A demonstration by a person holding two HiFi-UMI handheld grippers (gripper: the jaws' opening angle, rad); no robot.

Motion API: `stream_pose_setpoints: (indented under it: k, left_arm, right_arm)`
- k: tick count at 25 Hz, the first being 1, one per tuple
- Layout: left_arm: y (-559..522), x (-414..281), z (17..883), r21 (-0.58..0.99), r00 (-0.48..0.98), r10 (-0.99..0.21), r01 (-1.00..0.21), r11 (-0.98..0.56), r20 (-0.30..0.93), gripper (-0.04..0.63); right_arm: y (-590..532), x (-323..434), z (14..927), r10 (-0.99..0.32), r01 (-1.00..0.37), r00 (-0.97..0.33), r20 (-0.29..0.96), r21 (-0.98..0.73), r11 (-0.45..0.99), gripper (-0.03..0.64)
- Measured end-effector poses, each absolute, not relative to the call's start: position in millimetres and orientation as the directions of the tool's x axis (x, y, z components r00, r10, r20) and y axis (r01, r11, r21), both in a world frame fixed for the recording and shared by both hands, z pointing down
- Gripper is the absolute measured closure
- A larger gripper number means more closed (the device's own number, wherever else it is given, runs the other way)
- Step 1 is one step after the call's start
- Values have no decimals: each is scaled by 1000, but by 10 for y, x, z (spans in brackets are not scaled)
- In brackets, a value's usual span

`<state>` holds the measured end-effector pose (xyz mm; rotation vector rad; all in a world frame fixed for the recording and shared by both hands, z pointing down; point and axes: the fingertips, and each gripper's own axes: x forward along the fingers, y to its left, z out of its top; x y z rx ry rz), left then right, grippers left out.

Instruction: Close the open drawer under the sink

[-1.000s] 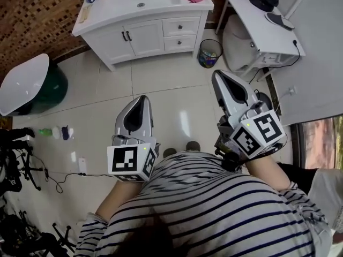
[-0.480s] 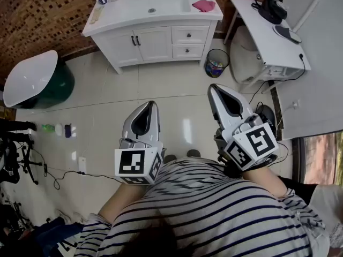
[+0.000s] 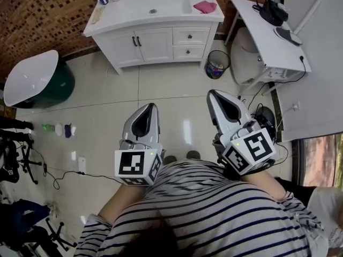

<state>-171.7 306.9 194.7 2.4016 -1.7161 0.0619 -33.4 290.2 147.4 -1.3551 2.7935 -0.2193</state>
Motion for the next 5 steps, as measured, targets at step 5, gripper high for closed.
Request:
stream_pose_setpoints:
  k: [5]
  left_arm:
    - [3057, -1735, 1949, 130, 329, -933, -941, -312, 145, 578]
  right_arm:
    - [2891, -319, 1509, -788, -785, -614, 43, -144, 603, 620]
